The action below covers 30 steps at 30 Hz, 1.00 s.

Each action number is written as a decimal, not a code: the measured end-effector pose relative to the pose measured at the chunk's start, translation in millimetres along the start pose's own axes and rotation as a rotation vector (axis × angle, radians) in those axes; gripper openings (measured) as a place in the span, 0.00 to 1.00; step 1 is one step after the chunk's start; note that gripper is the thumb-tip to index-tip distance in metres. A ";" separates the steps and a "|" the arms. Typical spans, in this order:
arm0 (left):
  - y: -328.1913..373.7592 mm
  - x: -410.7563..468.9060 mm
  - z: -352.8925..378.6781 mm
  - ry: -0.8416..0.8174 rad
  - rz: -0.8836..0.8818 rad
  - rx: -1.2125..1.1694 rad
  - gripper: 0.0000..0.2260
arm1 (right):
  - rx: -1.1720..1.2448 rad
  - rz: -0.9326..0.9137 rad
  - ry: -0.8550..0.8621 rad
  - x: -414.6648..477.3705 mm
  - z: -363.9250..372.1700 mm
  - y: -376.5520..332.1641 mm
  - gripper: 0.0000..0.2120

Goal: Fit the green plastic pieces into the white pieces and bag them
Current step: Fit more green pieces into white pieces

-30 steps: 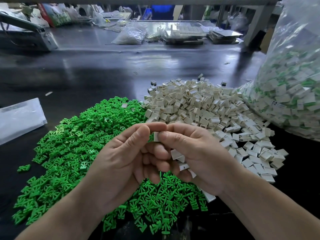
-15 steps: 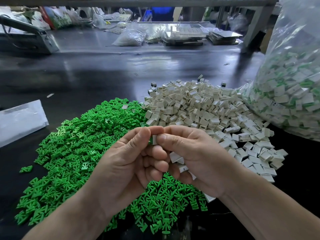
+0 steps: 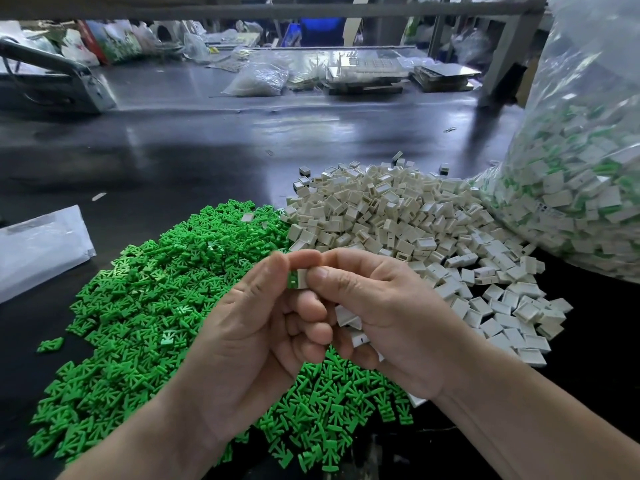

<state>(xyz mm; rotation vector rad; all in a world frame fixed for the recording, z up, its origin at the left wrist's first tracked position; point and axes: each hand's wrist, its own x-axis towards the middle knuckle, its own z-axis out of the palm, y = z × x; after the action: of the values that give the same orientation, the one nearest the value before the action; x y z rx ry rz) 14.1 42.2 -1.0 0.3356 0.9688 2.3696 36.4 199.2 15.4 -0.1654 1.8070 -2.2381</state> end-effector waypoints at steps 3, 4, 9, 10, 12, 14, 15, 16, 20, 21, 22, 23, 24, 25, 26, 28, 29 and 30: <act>1.3 0.9 -0.6 -0.023 0.005 0.022 0.15 | 0.020 0.000 -0.012 -0.3 -1.3 0.2 0.08; 1.3 1.2 -0.8 -0.021 0.007 0.035 0.15 | 0.016 -0.003 -0.015 -0.4 -1.3 0.8 0.07; 0.2 1.6 -1.1 0.008 0.046 0.087 0.13 | 0.001 -0.006 -0.003 0.2 1.2 2.5 0.06; 0.4 1.5 -0.7 0.019 0.053 0.094 0.13 | 0.006 -0.002 -0.002 0.5 1.7 2.6 0.07; 0.4 1.8 0.7 0.040 0.067 0.121 0.10 | 0.006 0.008 0.009 1.1 1.7 2.9 0.07; -0.5 1.9 2.2 0.079 0.075 0.150 0.07 | 0.004 0.017 0.022 1.2 2.3 3.5 0.08; -1.0 2.0 2.3 0.094 0.079 0.159 0.07 | 0.006 0.017 0.026 1.1 2.6 3.5 0.08; -1.5 2.1 2.8 0.101 0.082 0.165 0.09 | 0.007 0.015 0.030 1.3 3.0 3.6 0.08; -1.3 1.7 3.4 0.112 0.090 0.185 0.08 | 0.015 0.011 0.030 1.7 4.0 5.0 0.06; -1.1 1.7 3.9 0.115 0.089 0.187 0.07 | 0.019 0.010 0.027 1.8 3.8 5.3 0.06; -0.9 1.6 4.7 0.115 0.087 0.186 0.07 | 0.022 0.010 0.024 1.8 4.0 5.6 0.06; -1.4 1.5 4.8 0.112 0.086 0.179 0.07 | 0.025 0.012 0.025 1.9 4.2 5.7 0.06; -2.2 1.6 5.5 0.109 0.085 0.170 0.08 | 0.029 0.012 0.027 1.9 4.0 5.5 0.06; -3.0 2.0 5.8 0.105 0.086 0.160 0.09 | 0.037 0.011 0.030 1.9 3.7 5.0 0.06; -3.9 2.6 6.0 0.102 0.085 0.154 0.10 | 0.054 0.012 0.030 1.9 3.0 4.7 0.05; -4.4 4.1 5.3 0.085 0.089 0.156 0.10 | 0.098 0.017 0.027 2.0 1.6 4.1 0.05; -3.4 4.7 4.5 0.070 0.093 0.162 0.09 | 0.115 0.022 0.026 2.2 1.0 3.8 0.05; -1.7 5.3 3.5 0.055 0.094 0.169 0.09 | 0.126 0.024 0.025 2.4 0.7 3.7 0.05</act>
<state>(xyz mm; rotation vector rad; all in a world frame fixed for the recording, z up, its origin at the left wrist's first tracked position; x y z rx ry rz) 11.9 48.2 0.4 0.3897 1.2068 2.3975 34.8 197.2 11.7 -0.0910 1.6649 -2.3378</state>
